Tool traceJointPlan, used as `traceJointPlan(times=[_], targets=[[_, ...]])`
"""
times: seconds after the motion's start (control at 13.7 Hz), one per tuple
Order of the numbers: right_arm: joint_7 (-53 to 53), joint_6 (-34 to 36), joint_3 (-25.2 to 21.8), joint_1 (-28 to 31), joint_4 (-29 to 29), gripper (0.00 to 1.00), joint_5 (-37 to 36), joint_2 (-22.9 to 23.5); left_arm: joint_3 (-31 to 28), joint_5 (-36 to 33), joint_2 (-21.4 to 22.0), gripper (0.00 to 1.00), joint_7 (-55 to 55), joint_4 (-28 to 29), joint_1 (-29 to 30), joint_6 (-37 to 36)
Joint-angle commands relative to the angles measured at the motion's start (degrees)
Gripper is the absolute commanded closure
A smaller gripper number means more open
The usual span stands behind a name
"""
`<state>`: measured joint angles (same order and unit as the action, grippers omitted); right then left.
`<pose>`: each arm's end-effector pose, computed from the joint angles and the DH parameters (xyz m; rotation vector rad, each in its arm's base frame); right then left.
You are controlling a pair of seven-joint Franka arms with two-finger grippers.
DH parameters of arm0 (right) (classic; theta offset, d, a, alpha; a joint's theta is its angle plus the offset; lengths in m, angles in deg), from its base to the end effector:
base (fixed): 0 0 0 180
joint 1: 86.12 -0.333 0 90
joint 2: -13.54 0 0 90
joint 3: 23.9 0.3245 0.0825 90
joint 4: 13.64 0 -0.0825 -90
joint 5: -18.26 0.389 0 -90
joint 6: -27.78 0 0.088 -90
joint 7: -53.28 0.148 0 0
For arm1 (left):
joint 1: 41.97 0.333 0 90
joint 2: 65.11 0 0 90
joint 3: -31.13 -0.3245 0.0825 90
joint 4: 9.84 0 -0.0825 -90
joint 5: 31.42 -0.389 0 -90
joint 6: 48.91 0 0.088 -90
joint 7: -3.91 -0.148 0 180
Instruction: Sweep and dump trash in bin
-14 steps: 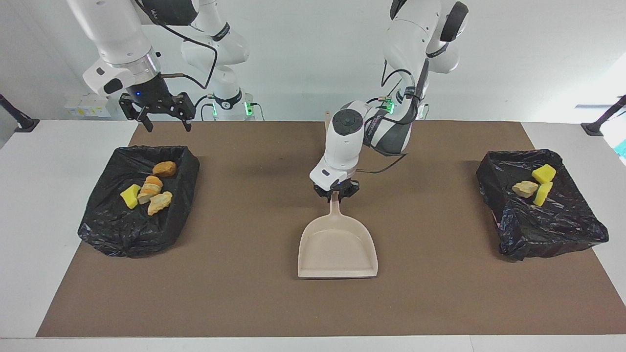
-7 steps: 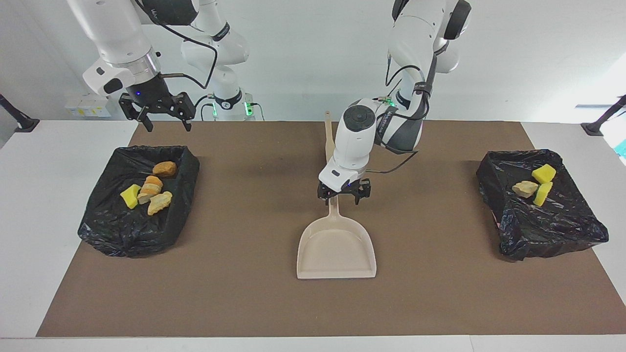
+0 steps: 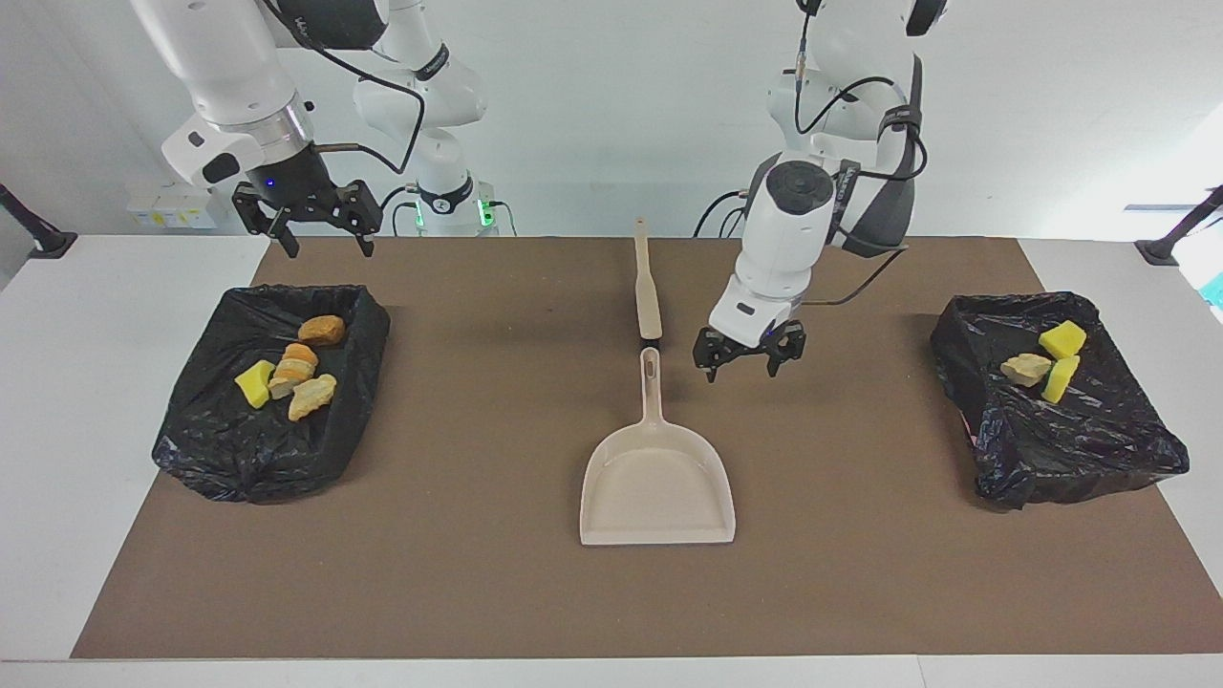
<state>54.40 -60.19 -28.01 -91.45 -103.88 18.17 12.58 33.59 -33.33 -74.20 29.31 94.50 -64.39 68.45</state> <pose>0.5495 0.0112 0.5962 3.1405 0.0027 -0.0360 0.5645 -0.2574 0.4199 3.1315 -0.0070 0.1131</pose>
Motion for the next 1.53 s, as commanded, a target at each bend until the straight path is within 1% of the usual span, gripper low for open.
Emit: traceJointPlan(times=[0.0,0.15,0.36,0.44,0.58,0.8,0.95,1.02,1.24,1.31,1.46], targets=[[0.5,-1.4,0.2,0.6,-2.0,0.0,1.0,-1.4,0.4,-0.8,12.2,0.0,-9.4,11.0,5.0,-1.0],[0.5,-1.4,0.2,0.6,-2.0,0.0,1.0,-1.5,0.4,-0.8,14.8,0.0,-13.4,10.9,8.3,-4.6],[0.5,-1.3,0.2,0.6,-2.0,0.0,1.0,-1.5,0.3,-0.8,18.2,0.0,-19.8,10.3,11.4,-10.7],[0.5,-1.3,0.2,0.6,-2.0,0.0,1.0,-1.5,0.3,-0.8,18.8,0.0,-20.5,9.1,12.1,-12.4],[0.6,-1.3,0.2,0.6,-2.0,0.0,1.0,-1.5,0.0,-0.8,18.9,0.0,-20.5,4.8,13.6,-17.0],[0.5,-1.3,0.2,0.6,-2.0,0.0,1.0,-1.5,-0.1,-0.6,18.1,0.0,-23.1,-2.5,14.8,-23.7],[0.6,-1.3,0.2,0.6,-2.0,0.0,1.0,-1.5,-0.1,-0.1,17.6,0.0,-24.7,-6.3,15.7,-26.5],[0.5,-1.3,0.2,0.6,-2.0,0.0,1.0,-1.5,-0.1,-0.2,16.5,0.0,-24.7,-8.6,15.8,-28.4],[0.5,-1.3,0.2,0.6,-2.0,0.0,1.0,-1.5,-0.5,-0.1,11.2,0.0,-26.1,-18.7,15.9,-35.3],[0.6,-1.3,0.2,0.6,-2.0,0.0,1.0,-1.5,-0.5,-0.1,10.1,0.0,-27.3,-21.3,16.4,-36.8],[0.6,-1.3,0.2,0.6,-2.0,0.0,1.0,-1.5,-0.4,-0.1,8.7,0.0,-27.7,-23.9,17.1,-38.5]])
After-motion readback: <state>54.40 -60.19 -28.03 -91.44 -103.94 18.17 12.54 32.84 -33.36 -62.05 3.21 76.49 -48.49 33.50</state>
